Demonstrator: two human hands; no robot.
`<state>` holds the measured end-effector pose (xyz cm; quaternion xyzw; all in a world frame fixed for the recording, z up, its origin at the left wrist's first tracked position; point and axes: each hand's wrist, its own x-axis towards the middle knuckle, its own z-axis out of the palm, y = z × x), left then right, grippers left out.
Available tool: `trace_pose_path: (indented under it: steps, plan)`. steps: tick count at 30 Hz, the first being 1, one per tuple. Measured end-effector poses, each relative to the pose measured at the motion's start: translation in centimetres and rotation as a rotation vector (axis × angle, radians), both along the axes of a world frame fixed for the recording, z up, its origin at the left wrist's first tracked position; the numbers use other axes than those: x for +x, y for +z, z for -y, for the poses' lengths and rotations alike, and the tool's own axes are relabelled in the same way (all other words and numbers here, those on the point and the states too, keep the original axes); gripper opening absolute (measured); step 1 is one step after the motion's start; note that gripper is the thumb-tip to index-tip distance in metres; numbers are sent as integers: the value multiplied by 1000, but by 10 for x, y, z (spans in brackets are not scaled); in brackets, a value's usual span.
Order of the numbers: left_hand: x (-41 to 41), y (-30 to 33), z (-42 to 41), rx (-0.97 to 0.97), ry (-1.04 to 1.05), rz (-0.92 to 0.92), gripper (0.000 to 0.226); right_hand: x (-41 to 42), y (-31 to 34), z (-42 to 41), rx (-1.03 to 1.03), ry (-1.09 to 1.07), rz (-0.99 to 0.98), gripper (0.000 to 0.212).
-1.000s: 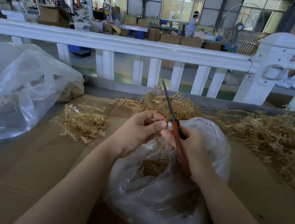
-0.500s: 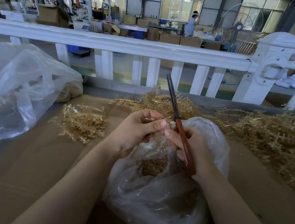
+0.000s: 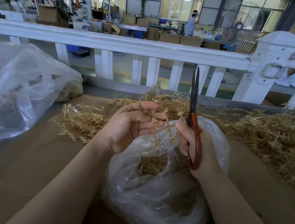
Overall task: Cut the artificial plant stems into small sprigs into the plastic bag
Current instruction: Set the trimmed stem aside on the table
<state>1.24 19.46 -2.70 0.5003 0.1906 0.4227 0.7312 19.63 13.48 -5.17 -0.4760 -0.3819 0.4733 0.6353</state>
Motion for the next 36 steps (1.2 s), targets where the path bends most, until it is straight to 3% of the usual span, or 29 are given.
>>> trace_pose_path:
  steps: [11,16,20,22,25,29,33,36]
  plan:
    - [-2,0,1,-16,5,-33,31,2,-3,-2,37,14,7,30]
    - [1,-1,2,28,92,-49,33,2,-6,-3,66,24,-9,18]
    - [-9,2,-5,60,326,170,22,6,-5,-3,102,-23,-9,17]
    - [-19,0,-12,113,549,143,19,7,-5,-3,95,-38,19,17]
    - [-34,-8,-24,151,879,-40,23,6,-4,-3,83,-29,14,12]
    - [-51,-26,-36,101,1214,-455,23,4,-3,-1,74,-43,64,14]
    - [-57,-34,-38,155,1315,-731,31,6,-4,-1,74,-43,57,25]
    - [-54,-34,-33,301,1376,-1166,33,6,-5,-2,77,-41,85,17]
